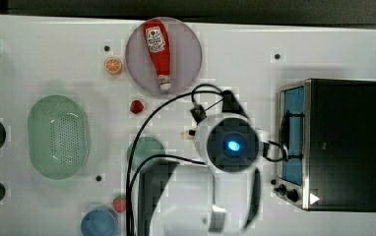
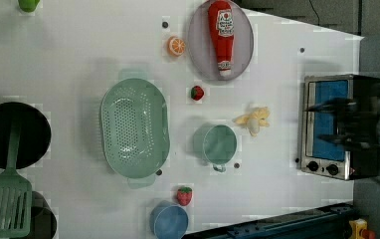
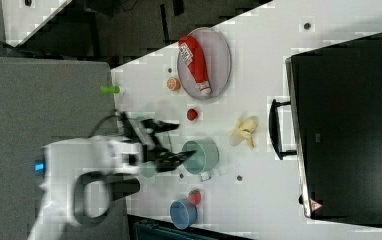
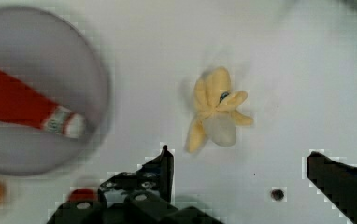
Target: Pick banana from table and place on oven.
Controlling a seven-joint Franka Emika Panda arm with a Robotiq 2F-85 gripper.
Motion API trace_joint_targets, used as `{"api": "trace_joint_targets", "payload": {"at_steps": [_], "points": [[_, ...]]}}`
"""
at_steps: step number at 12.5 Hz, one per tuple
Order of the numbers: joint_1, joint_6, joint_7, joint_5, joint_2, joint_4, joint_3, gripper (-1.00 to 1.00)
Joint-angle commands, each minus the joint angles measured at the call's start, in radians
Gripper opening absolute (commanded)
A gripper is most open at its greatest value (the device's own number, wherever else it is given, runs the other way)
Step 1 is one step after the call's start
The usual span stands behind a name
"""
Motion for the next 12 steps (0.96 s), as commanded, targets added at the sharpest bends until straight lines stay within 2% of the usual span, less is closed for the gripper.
{"api": "trace_joint_targets", "payload": {"at_steps": [1,9,10,12], "points": [[0.017,0.099,0.033,0.012,0.081,-0.061,0.008,1.00],[0.017,0.444,0.035,0.014,0.439,-0.088,0.010,1.00],[0.017,0.469,0.035,0.015,0.458,-0.090,0.010,0.92],[0.017,0.491,0.035,0.015,0.468,-0.099,0.012,0.43]]}}
